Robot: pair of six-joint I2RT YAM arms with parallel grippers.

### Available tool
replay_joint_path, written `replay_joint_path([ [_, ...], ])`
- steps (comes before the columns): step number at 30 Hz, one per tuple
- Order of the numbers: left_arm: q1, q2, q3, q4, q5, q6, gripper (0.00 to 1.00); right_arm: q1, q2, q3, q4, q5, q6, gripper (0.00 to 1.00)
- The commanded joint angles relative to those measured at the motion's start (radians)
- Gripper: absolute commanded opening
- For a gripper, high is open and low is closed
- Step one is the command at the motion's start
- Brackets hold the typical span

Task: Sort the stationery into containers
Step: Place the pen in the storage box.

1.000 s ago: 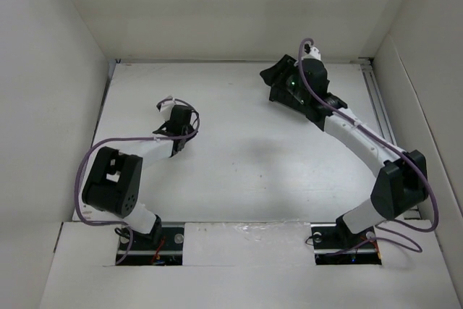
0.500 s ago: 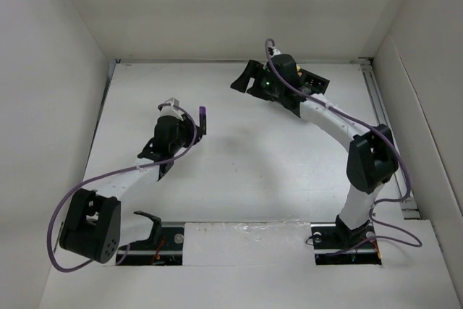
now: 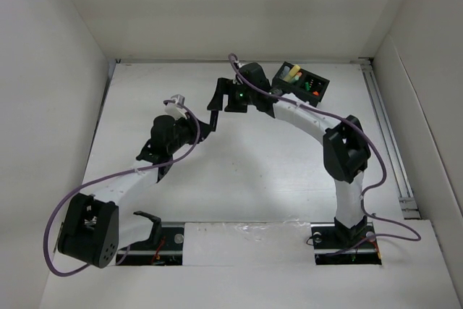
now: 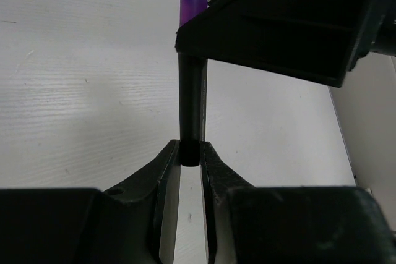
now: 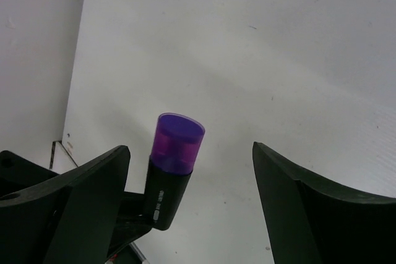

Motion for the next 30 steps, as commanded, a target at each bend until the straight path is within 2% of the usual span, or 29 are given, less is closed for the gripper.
replay_joint_path([
  [1, 0.001, -0.043, -0.015, 0.062, 0.035, 0.019, 0.0, 0.008, 0.016, 0.064, -0.022, -0.036, -0.024, 0.86],
  [5, 0.001, -0.043, -0.015, 0.08, 0.024, 0.019, 0.0, 0.009, 0.038, 0.082, -0.022, -0.076, -0.024, 0.81],
  [8, 0.001, -0.019, -0.002, 0.081, 0.024, 0.019, 0.0, 0.009, 0.048, 0.091, -0.033, -0.085, -0.024, 0.68],
  [12, 0.001, -0.008, -0.002, 0.102, 0.015, 0.008, 0.0, 0.009, 0.067, 0.091, -0.022, -0.108, -0.015, 0.44],
  [13, 0.001, 0.006, 0.011, 0.102, 0.015, 0.008, 0.0, 0.009, 0.067, 0.105, -0.022, -0.108, -0.015, 0.33],
  [15, 0.001, 0.017, 0.021, 0.102, 0.024, 0.008, 0.01, 0.009, 0.067, 0.105, -0.033, -0.108, -0.015, 0.24],
  [16, 0.001, 0.017, 0.021, 0.102, 0.024, 0.008, 0.07, 0.009, 0.067, 0.105, -0.033, -0.096, -0.004, 0.19],
  [17, 0.001, 0.017, 0.021, 0.102, 0.024, 0.017, 0.23, 0.009, 0.067, 0.087, -0.013, -0.096, 0.005, 0.17],
  [21, 0.001, 0.017, 0.021, 0.123, 0.024, 0.028, 0.64, -0.019, 0.003, 0.053, -0.002, 0.014, 0.017, 0.11],
  [22, 0.001, 0.017, 0.021, 0.123, 0.033, 0.028, 0.67, -0.03, 0.002, 0.038, 0.007, 0.027, 0.017, 0.11],
  [23, 0.001, 0.017, 0.021, 0.123, 0.034, 0.037, 0.8, -0.04, -0.03, 0.019, 0.019, 0.041, 0.035, 0.1],
  [24, 0.001, 0.017, 0.021, 0.149, 0.034, 0.037, 1.0, -0.054, -0.048, -0.002, 0.034, 0.053, 0.048, 0.1],
  [30, 0.001, 0.037, 0.012, 0.183, 0.047, 0.05, 1.0, -0.214, -0.191, -0.133, 0.09, 0.261, 0.121, 0.09],
])
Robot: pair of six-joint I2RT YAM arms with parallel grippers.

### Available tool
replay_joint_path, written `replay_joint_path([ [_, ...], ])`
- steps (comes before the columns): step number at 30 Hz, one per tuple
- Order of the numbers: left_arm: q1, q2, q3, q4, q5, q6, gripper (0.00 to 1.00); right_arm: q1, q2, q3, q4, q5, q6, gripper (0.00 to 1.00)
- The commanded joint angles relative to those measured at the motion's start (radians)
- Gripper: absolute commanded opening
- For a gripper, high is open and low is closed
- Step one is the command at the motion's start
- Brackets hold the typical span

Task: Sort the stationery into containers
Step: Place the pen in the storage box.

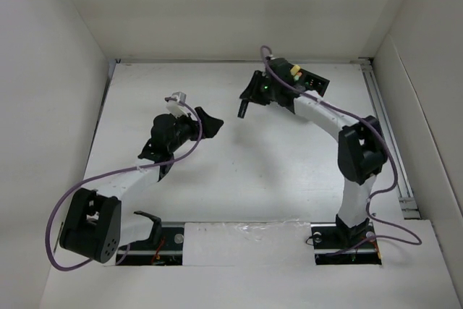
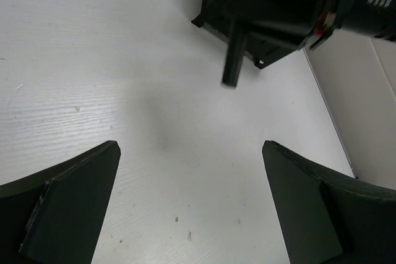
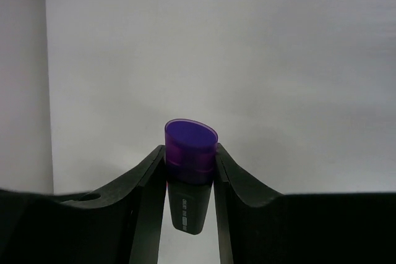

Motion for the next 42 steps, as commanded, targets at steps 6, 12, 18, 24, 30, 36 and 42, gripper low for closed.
replay_joint_path([
  [6, 0.006, 0.013, 0.013, 0.069, 0.101, 0.011, 1.0, -0.254, -0.269, -0.124, 0.136, 0.541, 0.084, 0.09],
  [12, 0.006, 0.003, 0.002, 0.13, 0.247, -0.044, 1.0, -0.307, -0.209, -0.054, 0.108, 0.823, 0.07, 0.11],
  [18, 0.006, -0.031, -0.009, 0.13, 0.266, -0.056, 1.0, -0.294, -0.103, 0.043, 0.05, 0.999, 0.021, 0.12],
  [24, 0.006, -0.04, -0.02, 0.139, 0.289, -0.076, 1.0, -0.284, -0.028, 0.121, 0.019, 1.089, -0.022, 0.14],
  [30, 0.006, -0.04, -0.02, 0.15, 0.289, -0.085, 1.0, -0.25, -0.003, 0.134, 0.01, 1.094, -0.022, 0.3],
  [36, 0.006, -0.04, -0.029, 0.15, 0.282, -0.099, 1.0, -0.228, 0.006, 0.111, -0.011, 1.094, 0.01, 0.59],
  [42, 0.047, -0.063, -0.073, 0.192, 0.276, -0.122, 1.0, -0.198, -0.129, 0.057, -0.011, 1.085, 0.03, 0.81],
])
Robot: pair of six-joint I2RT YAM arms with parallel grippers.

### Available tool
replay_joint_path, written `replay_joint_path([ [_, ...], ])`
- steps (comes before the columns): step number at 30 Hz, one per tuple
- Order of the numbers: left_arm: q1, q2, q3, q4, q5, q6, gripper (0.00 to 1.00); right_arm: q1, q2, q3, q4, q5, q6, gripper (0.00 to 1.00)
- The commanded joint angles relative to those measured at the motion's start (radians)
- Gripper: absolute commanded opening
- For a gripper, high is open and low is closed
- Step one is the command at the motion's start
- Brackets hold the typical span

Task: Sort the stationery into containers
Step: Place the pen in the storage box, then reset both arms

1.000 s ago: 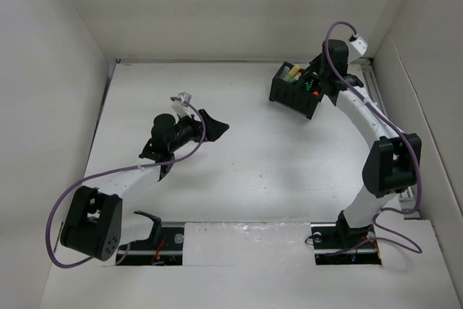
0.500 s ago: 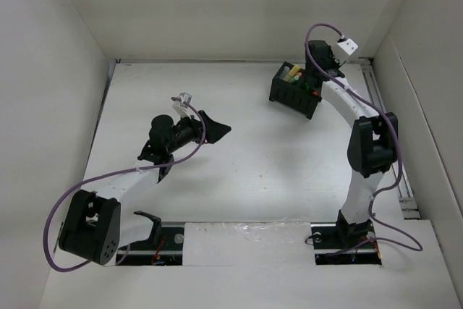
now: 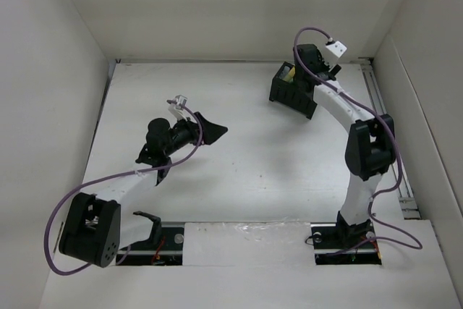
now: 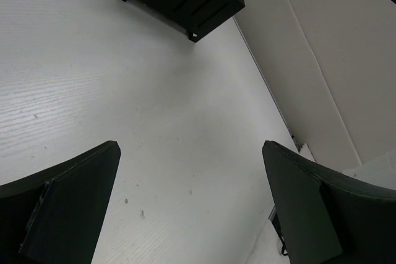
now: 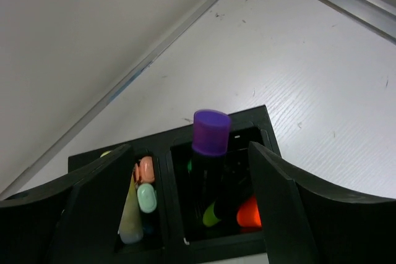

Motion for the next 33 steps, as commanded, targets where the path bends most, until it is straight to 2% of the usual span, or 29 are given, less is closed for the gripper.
replay_joint_path([
  [1, 0.019, -0.051, -0.024, 0.07, -0.003, -0.014, 1.0, 0.018, -0.144, -0.016, -0.001, 0.005, 0.021, 0.81],
  [8, 0.019, -0.109, -0.044, 0.07, -0.039, -0.005, 1.0, 0.123, -0.392, -0.235, 0.055, -0.069, 0.047, 0.81],
  [11, 0.019, -0.15, -0.055, 0.07, -0.039, 0.005, 1.0, 0.211, -0.487, -0.378, 0.099, -0.138, 0.06, 0.76],
  [13, 0.019, -0.176, -0.064, 0.056, -0.089, 0.014, 1.0, 0.267, -0.521, -0.458, 0.109, -0.196, 0.071, 0.73],
  [15, 0.019, -0.21, -0.073, 0.032, -0.13, 0.026, 1.0, 0.301, -0.567, -0.507, 0.109, -0.225, 0.096, 0.49],
  [17, 0.019, -0.23, -0.073, 0.022, -0.14, 0.038, 1.0, 0.35, -0.616, -0.575, 0.109, -0.276, 0.081, 0.29],
  [18, 0.019, -0.239, -0.073, 0.012, -0.14, 0.038, 1.0, 0.366, -0.633, -0.596, 0.109, -0.294, 0.071, 0.05],
  [19, 0.019, -0.252, -0.082, 0.012, -0.173, 0.038, 1.0, 0.39, -0.653, -0.616, 0.109, -0.333, 0.071, 0.0],
  [24, 0.019, -0.261, -0.082, -0.03, -0.23, 0.038, 1.0, 0.438, -0.801, -0.766, 0.089, -0.356, 0.048, 0.0],
  [28, 0.019, -0.281, -0.082, -0.04, -0.259, 0.038, 1.0, 0.438, -0.897, -0.84, 0.048, -0.312, 0.077, 0.01],
  [33, 0.019, -0.281, -0.082, -0.088, -0.312, 0.028, 1.0, 0.438, -0.96, -0.894, 0.048, -0.267, 0.125, 0.11],
])
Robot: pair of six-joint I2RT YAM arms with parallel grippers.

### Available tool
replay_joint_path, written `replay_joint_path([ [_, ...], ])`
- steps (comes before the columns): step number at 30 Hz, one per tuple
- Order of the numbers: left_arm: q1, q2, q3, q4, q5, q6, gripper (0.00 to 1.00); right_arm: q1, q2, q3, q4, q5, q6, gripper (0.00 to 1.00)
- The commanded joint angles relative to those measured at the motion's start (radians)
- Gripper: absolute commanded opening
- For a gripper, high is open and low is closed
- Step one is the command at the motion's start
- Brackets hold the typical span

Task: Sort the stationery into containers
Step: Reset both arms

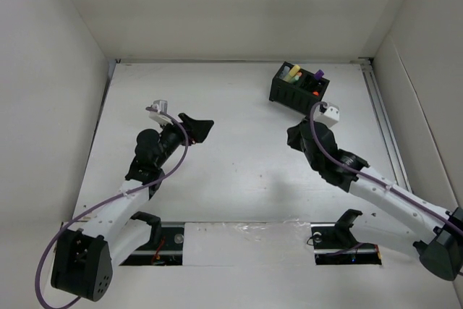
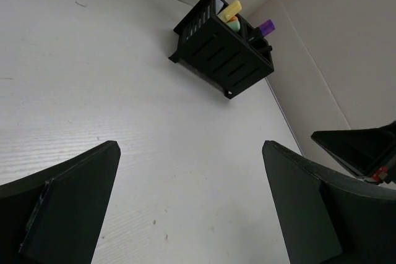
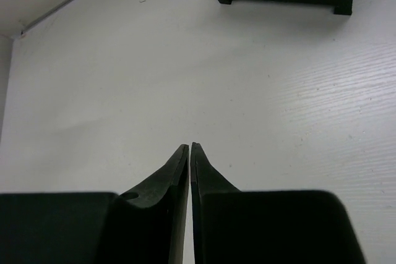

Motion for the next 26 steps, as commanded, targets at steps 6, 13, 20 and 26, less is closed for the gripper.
replay_joint_path([
  [6, 0.002, -0.021, -0.003, -0.049, -0.058, 0.016, 1.0, -0.022, -0.031, -0.032, 0.001, 0.05, 0.057, 0.32],
  [13, 0.002, -0.031, -0.012, -0.03, -0.087, 0.007, 1.0, -0.031, -0.019, -0.041, 0.01, 0.077, 0.066, 0.49],
  [20, 0.002, 0.006, -0.012, 0.003, -0.058, 0.016, 1.0, -0.061, 0.013, -0.041, 0.01, 0.077, 0.076, 0.52],
  [26, 0.002, -0.003, -0.021, 0.011, -0.079, 0.036, 1.0, -0.061, 0.013, -0.041, 0.01, 0.068, 0.076, 0.53],
])
